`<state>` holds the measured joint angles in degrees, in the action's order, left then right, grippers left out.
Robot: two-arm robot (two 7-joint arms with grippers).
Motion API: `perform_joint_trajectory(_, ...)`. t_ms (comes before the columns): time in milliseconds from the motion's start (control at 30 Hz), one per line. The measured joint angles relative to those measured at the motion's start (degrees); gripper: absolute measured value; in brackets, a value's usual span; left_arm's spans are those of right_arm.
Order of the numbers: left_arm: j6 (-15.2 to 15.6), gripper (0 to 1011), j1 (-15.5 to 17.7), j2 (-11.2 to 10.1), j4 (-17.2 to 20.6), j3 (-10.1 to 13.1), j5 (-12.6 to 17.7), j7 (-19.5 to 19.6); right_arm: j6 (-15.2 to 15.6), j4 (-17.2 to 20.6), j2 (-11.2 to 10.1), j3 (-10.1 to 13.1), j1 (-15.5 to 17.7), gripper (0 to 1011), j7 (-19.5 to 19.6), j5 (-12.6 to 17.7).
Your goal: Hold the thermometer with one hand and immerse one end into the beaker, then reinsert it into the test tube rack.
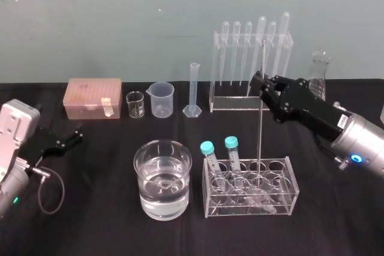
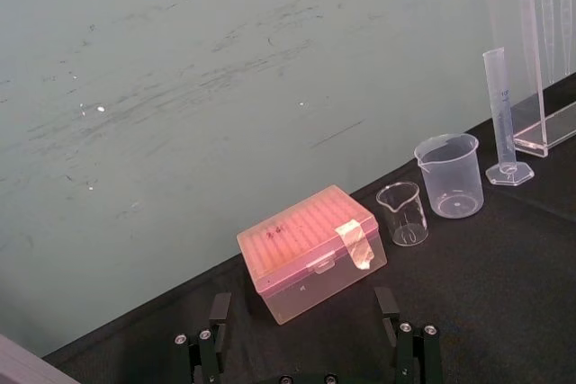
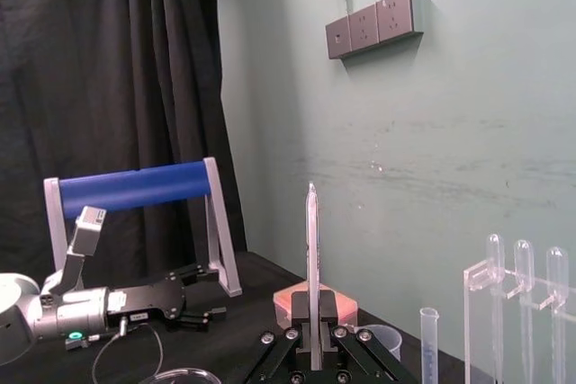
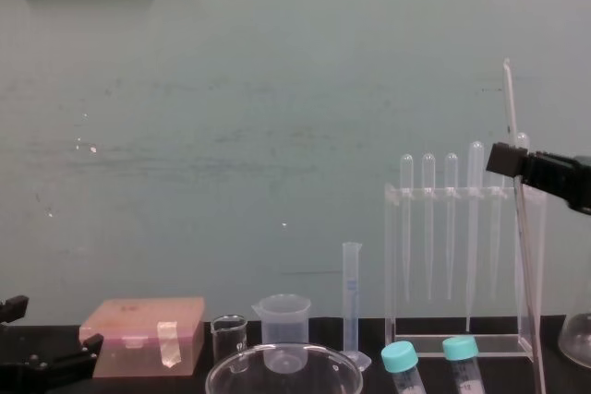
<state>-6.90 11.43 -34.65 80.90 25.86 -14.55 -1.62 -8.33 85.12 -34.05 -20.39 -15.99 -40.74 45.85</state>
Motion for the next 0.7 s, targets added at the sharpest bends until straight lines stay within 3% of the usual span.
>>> perform_joint_trajectory(700, 0.00, 1008, 0.00, 0.00, 0.00, 0.00, 0.00, 0.00, 0.35, -1.13, 1.00, -0.14, 0.11, 56, -0.21, -1.44)
